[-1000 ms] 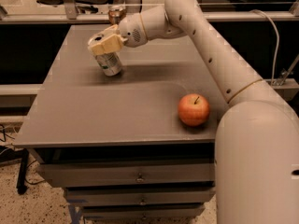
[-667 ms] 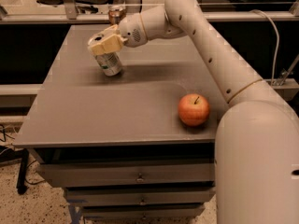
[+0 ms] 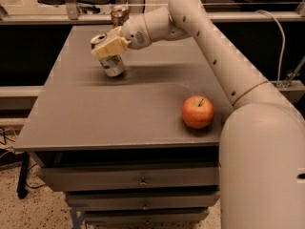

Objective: Place 7up can upright

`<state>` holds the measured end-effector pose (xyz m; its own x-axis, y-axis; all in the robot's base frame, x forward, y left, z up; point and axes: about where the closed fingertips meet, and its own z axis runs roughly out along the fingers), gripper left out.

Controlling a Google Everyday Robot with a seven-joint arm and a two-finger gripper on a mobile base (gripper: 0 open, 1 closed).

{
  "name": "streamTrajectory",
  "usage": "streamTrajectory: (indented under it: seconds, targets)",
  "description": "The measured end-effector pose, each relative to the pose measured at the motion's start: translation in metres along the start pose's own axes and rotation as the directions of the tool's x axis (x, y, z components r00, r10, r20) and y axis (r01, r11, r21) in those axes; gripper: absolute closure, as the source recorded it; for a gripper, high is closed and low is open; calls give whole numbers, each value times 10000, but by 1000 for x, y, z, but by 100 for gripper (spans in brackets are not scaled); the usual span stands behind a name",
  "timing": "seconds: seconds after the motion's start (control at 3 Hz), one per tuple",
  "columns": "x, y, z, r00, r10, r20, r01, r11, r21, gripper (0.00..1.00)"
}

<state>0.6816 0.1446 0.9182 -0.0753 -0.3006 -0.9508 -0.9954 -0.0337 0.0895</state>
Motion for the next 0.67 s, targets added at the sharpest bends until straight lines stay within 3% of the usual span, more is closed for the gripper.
streamTrajectory:
  seconds: [0.33, 0.67]
  targets:
    - [14, 7, -41, 9996, 265, -12, -263, 9980, 582, 0]
    - [41, 22, -115, 9970, 768, -16, -755, 9836, 1638, 0]
